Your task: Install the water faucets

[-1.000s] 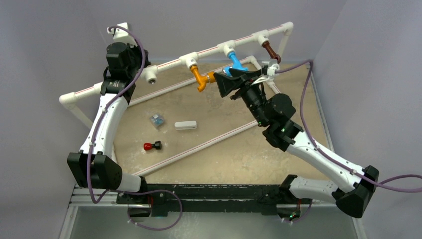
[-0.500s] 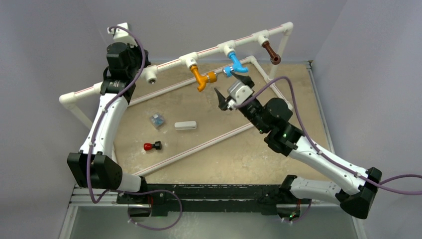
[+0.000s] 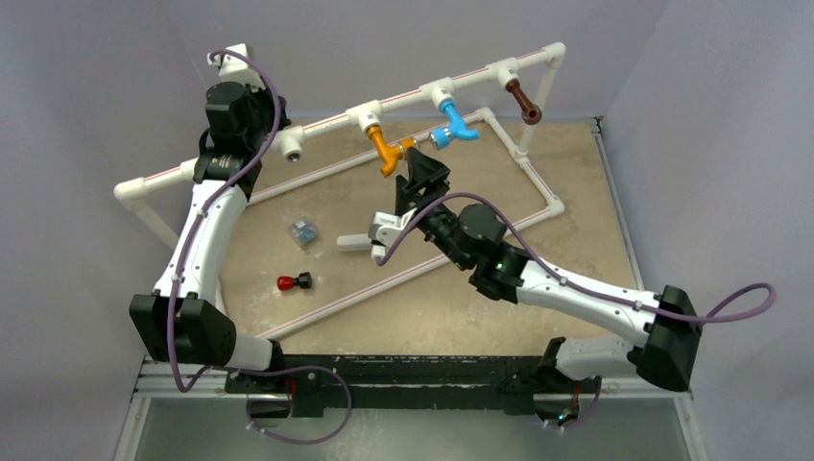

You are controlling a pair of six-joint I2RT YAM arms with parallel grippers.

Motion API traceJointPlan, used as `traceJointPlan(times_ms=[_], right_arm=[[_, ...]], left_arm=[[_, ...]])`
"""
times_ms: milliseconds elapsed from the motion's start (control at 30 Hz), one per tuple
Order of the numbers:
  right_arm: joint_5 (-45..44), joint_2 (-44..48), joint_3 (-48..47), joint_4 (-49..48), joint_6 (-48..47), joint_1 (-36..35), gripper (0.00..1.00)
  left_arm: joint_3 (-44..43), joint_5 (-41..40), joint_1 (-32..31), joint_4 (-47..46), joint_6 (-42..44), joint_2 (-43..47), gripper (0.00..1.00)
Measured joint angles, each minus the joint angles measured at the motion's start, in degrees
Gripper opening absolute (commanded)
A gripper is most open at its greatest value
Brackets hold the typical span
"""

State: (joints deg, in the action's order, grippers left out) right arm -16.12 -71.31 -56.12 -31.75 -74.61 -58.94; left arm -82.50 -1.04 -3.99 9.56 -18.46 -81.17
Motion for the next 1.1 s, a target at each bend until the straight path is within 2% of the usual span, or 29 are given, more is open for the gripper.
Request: traceJointPlan(times_ms=[400, 467, 533, 600, 833, 1100], right_arm=[[-4.59, -9.62, -4.15, -10.29, -11.80, -0.39, 0.73], [-5.55, -11.26, -5.51, -11.65, -12.63, -0.42, 0.70], [-5.86, -12.74, -6.75, -12.02, -12.92, -0.42, 0.63], [-6.23, -14.36, -8.15, -11.98, -12.79, -0.42, 0.51], [-9.22, -18.08, -10.88, -11.15, -9.01, -0.37, 0.00], [-9.97, -17.99, -11.28, -11.89, 0.85, -0.33, 0.00]], left_arm=[[0.00, 0.00, 0.00, 0.00, 0.00, -0.04, 0.00], [0.00, 0.00, 0.00, 0.00, 0.00, -0.04, 0.00], [0.00, 0.00, 0.00, 0.00, 0.00, -0.04, 0.00], [0.00, 0.00, 0.00, 0.00, 0.00, -0.04, 0.00], [-0.02, -0.02, 0.00, -0.07, 0.00, -0.15, 0.00], [-0.09, 0.02, 0.00, -0.11, 0.00, -0.22, 0.00]])
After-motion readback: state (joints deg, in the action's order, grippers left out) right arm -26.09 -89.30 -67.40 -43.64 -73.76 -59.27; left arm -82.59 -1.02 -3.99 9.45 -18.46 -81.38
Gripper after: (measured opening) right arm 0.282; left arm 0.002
